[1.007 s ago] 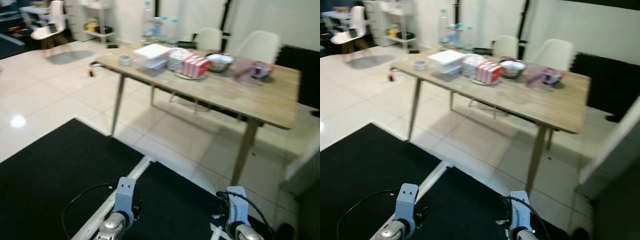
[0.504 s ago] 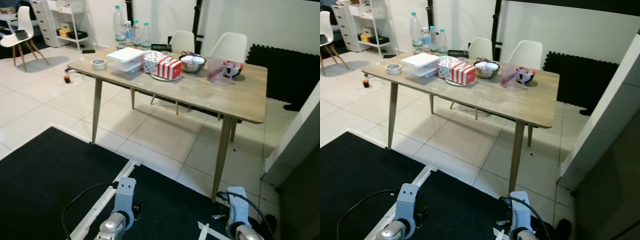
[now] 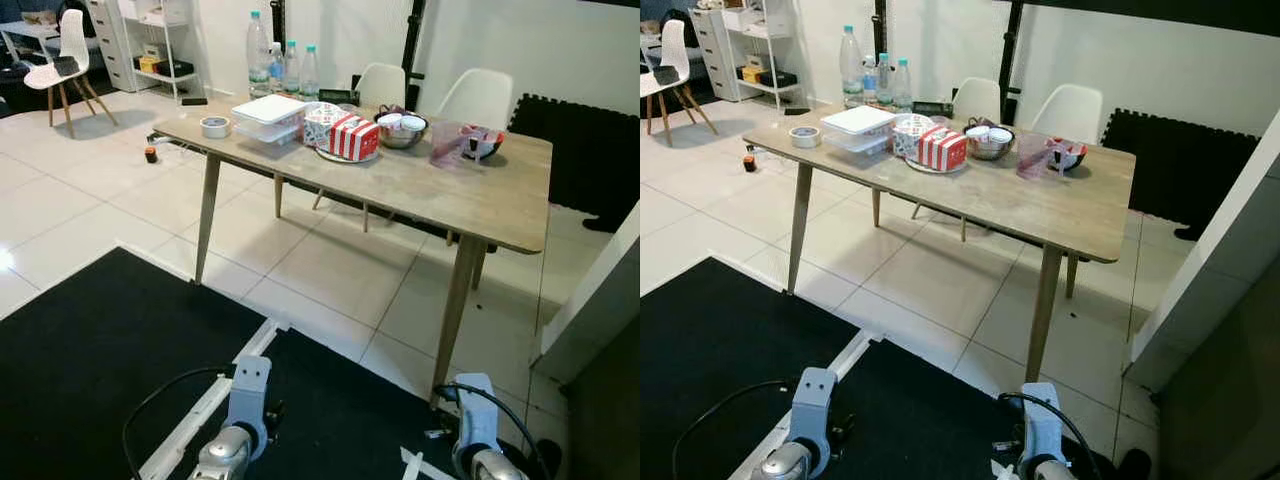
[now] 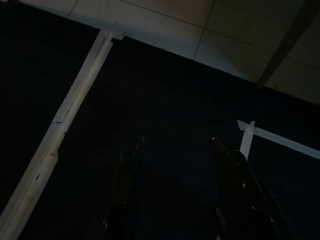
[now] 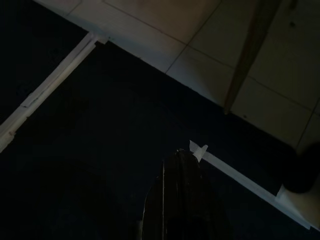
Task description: Restocking fridge
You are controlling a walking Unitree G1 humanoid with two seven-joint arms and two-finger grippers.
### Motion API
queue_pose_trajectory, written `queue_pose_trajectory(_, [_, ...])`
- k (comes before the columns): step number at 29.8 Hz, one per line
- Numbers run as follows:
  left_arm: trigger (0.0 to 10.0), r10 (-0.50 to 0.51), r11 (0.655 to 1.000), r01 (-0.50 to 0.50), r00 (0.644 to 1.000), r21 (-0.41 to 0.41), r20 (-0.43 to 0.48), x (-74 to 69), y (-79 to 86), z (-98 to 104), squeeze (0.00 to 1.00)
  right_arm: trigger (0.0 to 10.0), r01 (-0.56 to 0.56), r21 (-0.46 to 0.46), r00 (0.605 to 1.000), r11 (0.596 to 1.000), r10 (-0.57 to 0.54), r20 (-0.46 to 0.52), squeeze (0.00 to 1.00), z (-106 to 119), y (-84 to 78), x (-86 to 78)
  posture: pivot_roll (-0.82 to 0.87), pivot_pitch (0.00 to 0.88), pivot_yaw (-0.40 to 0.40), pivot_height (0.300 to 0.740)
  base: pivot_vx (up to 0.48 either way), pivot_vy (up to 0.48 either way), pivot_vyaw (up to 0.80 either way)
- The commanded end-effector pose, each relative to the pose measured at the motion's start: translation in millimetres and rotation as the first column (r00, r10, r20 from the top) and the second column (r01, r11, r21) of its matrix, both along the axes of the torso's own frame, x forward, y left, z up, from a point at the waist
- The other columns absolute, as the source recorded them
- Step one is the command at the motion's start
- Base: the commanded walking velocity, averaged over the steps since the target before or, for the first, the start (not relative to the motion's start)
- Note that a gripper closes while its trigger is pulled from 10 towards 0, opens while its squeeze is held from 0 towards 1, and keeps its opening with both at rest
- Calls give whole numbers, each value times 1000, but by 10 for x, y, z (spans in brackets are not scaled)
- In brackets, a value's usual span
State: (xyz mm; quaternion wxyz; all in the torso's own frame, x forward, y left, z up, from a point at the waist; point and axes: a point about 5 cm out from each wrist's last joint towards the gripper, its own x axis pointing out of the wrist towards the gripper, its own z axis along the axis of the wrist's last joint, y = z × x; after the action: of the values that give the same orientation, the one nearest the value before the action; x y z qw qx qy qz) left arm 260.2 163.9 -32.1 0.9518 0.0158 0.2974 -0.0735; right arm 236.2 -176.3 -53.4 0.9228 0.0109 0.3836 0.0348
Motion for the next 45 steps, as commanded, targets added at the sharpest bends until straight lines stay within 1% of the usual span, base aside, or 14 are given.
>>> queue_pose_trajectory(1, [10000, -2, 1000, 2, 1000, 1, -3, -7, -2, -6, 0, 10000, 4, 0, 1000, 1000, -4, 9, 0, 11, -14, 11, -21, 0, -47, 740, 349, 0, 0])
queue_pose_trajectory(13, [10000, -8, 1000, 8, 1000, 0, -4, -3, -11, -5, 0, 10000, -3, -7, 1000, 1000, 3, 18, 0, 22, -22, 24, -22, 0, -47, 740, 349, 0, 0])
queue_pose_trajectory(19, [10000, -12, 1000, 13, 1000, 2, -4, -3, -14, -5, 0, 10000, 13, 0, 1000, 1000, -13, 16, 0, 21, -31, 22, -22, 0, -47, 740, 347, 0, 0])
queue_pose_trajectory(45, [10000, -34, 999, 34, 999, 10, -9, -6, -17, -7, 0, 10000, 26, 5, 1000, 1000, -26, 7, 0, 2, -35, -4, -20, 0, -40, 740, 345, 0, -788])
